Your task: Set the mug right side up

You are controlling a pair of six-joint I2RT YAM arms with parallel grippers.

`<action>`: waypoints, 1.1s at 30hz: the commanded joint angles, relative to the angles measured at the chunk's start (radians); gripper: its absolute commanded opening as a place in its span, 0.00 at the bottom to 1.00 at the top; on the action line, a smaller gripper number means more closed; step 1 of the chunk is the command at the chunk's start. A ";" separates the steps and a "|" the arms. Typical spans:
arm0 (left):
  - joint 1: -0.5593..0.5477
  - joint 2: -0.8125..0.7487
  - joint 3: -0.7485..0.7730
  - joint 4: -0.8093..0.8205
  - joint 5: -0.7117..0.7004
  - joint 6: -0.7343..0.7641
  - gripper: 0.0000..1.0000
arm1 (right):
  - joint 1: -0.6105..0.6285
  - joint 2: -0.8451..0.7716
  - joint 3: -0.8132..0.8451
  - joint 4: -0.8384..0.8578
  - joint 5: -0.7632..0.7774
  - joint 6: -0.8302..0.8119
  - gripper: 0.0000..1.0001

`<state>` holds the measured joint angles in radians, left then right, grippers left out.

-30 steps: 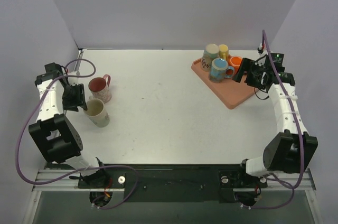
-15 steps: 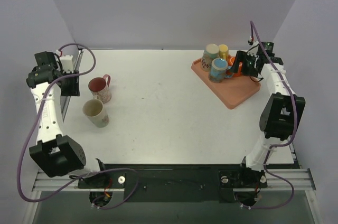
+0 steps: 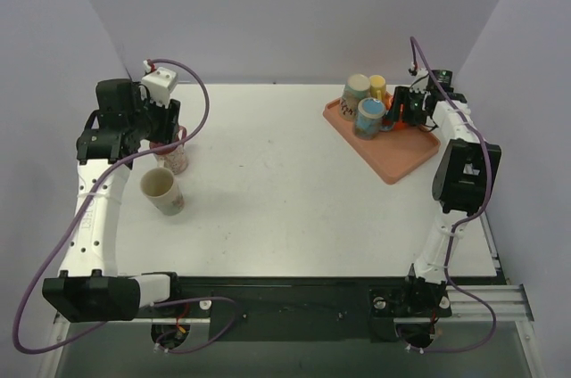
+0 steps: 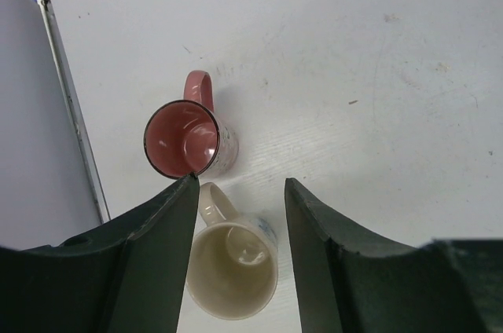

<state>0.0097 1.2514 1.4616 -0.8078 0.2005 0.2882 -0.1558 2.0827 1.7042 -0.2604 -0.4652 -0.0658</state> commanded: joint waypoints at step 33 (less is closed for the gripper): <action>-0.054 0.002 -0.034 0.183 -0.027 0.017 0.57 | 0.067 -0.013 0.063 -0.227 -0.210 -0.519 0.65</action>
<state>-0.0334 1.2644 1.4086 -0.6815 0.1795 0.2993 -0.1192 2.0262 1.7420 -0.4515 -0.7010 -0.5087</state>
